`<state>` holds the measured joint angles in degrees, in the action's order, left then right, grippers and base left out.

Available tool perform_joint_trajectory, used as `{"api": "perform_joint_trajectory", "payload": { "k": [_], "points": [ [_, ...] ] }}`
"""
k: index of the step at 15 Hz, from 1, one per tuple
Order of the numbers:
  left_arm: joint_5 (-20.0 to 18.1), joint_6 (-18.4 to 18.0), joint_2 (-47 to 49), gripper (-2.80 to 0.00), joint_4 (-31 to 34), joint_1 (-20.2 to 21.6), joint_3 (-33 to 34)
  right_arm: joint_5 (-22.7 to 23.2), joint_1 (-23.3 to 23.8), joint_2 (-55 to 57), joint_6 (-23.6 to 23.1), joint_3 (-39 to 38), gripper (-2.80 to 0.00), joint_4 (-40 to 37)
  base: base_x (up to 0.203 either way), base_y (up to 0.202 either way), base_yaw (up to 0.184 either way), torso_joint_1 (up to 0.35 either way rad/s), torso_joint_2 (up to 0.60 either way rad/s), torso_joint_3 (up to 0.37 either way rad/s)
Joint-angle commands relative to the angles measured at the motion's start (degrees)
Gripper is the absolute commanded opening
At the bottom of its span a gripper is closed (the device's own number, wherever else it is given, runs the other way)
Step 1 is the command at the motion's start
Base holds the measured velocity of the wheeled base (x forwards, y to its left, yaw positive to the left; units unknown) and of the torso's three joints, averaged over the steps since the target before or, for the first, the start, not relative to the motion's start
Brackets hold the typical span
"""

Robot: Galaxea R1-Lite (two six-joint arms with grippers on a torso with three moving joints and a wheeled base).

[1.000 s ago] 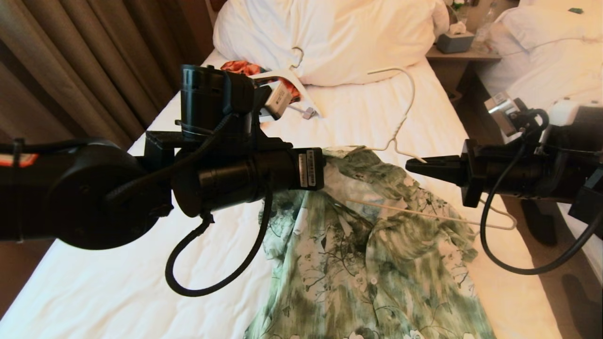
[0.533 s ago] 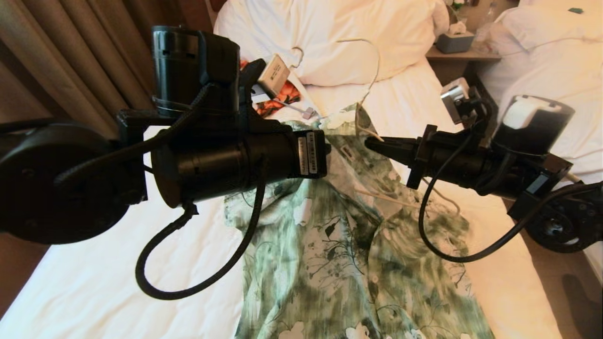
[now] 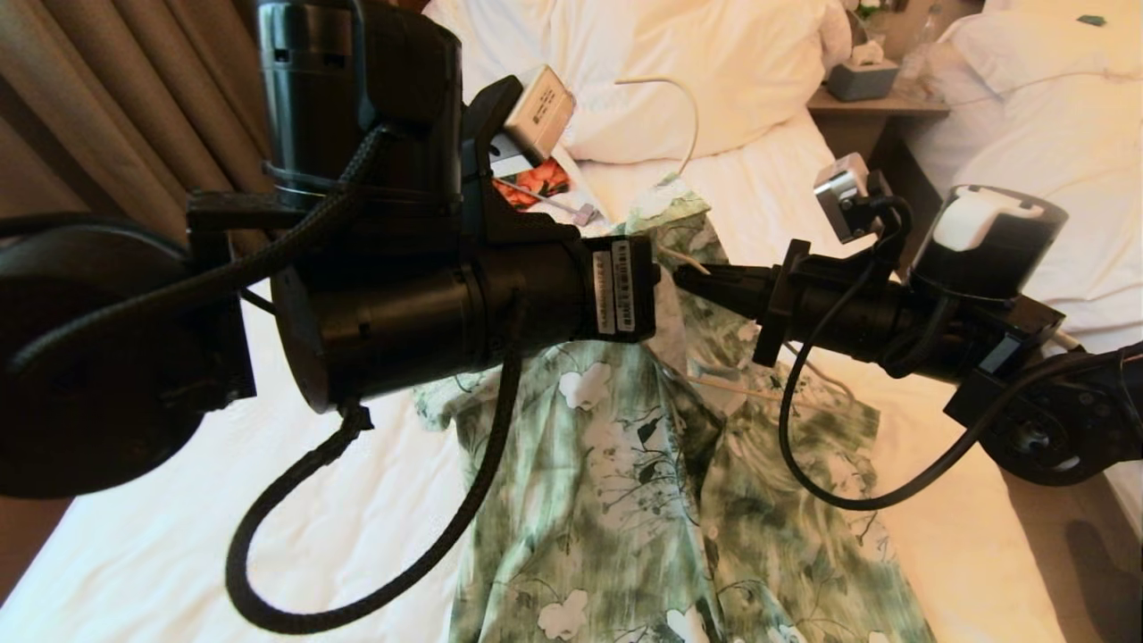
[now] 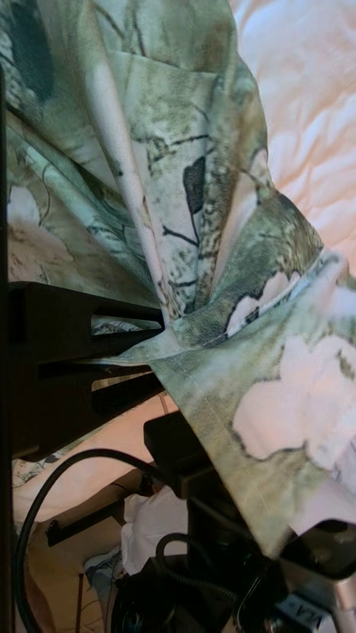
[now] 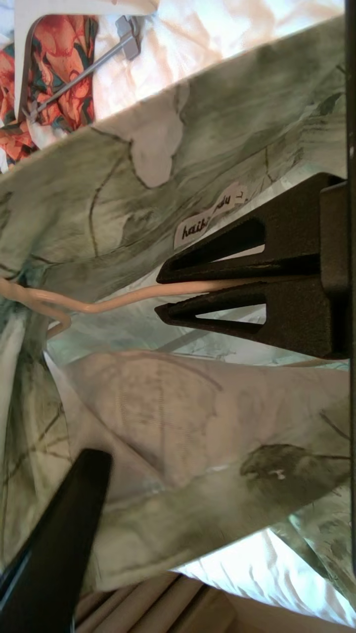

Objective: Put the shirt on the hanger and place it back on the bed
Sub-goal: Hook one side of the shirt onto the hanger

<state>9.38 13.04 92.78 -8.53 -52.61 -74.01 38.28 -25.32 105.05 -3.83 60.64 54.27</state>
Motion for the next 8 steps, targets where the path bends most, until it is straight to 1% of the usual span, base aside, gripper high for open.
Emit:
{"api": "perform_joint_trajectory", "payload": {
  "k": [1, 5, 8],
  "points": [
    [0.3, 0.0, -0.2, -2.8, -0.1, -1.1, 0.2, 0.2, -0.4, -0.1, 0.0, 0.0, -2.8, 0.3, 0.0, 0.0, 0.0, 0.0, 0.0, 0.0],
    [1.5, -2.0, -0.6, -2.8, -0.2, -2.5, 0.1, 0.2, -0.9, -0.1, 0.0, 0.6, -2.8, 0.3, 0.0, 0.0, 0.0, 0.0, 0.0, 0.0],
    [1.5, -2.3, -0.4, -2.8, -0.2, -3.2, 0.4, -0.1, -0.9, -1.0, 0.0, 0.5, -2.8, 0.3, 0.0, 0.0, 0.0, 0.0, 0.0, 0.0]
  ]
}}
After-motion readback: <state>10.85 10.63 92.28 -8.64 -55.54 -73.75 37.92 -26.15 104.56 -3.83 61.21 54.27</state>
